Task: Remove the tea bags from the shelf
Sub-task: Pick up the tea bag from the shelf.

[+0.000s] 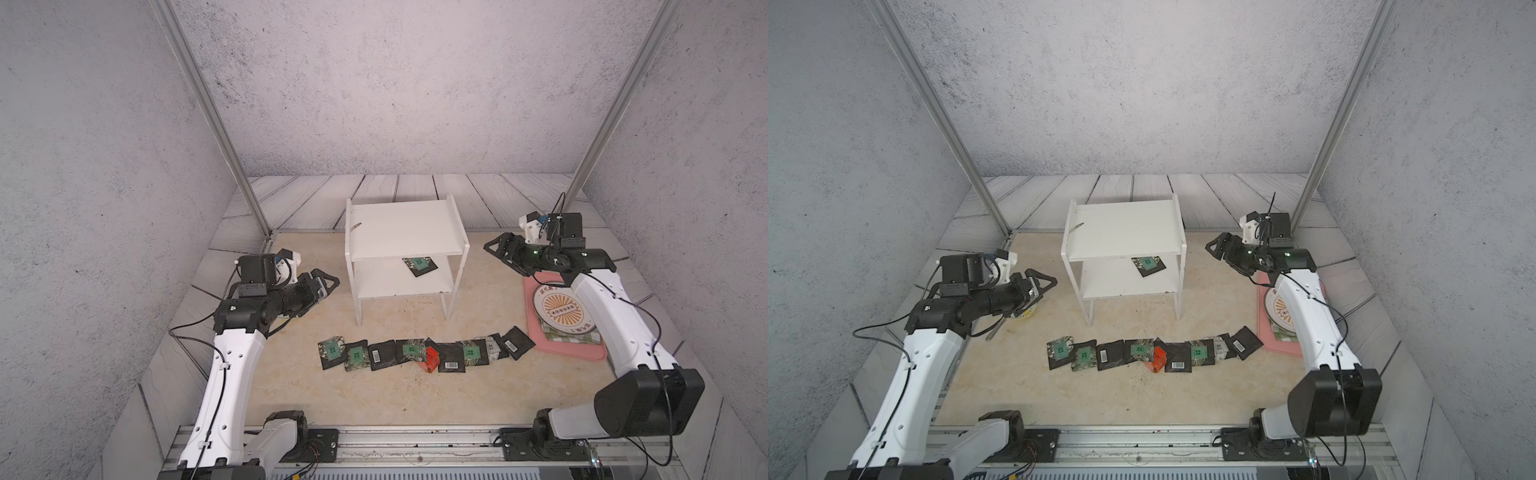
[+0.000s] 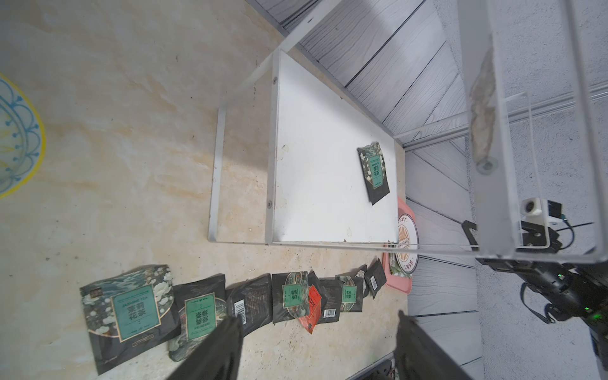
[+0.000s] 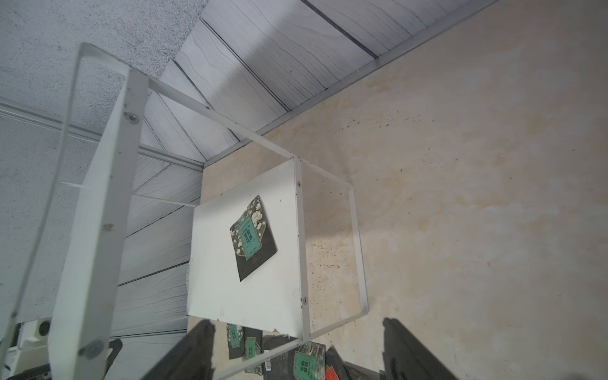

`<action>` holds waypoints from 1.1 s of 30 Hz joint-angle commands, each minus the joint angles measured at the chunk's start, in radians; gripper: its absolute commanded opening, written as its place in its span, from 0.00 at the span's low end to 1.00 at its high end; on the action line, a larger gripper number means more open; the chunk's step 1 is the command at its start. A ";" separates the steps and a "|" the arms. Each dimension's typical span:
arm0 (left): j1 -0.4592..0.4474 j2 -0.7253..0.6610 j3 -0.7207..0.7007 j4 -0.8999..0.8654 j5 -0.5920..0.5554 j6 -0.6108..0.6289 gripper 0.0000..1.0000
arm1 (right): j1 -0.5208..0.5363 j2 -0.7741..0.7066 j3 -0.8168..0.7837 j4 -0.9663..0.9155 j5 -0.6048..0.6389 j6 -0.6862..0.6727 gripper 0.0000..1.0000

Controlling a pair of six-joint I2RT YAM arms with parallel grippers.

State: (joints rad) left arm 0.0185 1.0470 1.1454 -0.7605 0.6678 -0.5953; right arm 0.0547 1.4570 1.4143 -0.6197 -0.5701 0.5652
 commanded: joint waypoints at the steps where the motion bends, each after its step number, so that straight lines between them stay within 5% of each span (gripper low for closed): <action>1: -0.014 -0.012 -0.018 0.042 0.022 -0.013 0.76 | -0.002 0.080 -0.011 0.090 -0.097 0.026 0.84; 17: -0.037 0.018 -0.057 0.076 0.009 -0.021 0.76 | 0.095 0.402 0.141 0.098 -0.291 0.002 0.89; 33: -0.048 0.032 -0.084 0.101 0.014 -0.025 0.75 | 0.203 0.589 0.311 -0.022 -0.261 -0.081 0.87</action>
State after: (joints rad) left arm -0.0212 1.0767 1.0718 -0.6785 0.6777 -0.6186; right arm 0.2466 1.9945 1.6951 -0.5972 -0.8433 0.5217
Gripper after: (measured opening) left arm 0.750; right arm 0.870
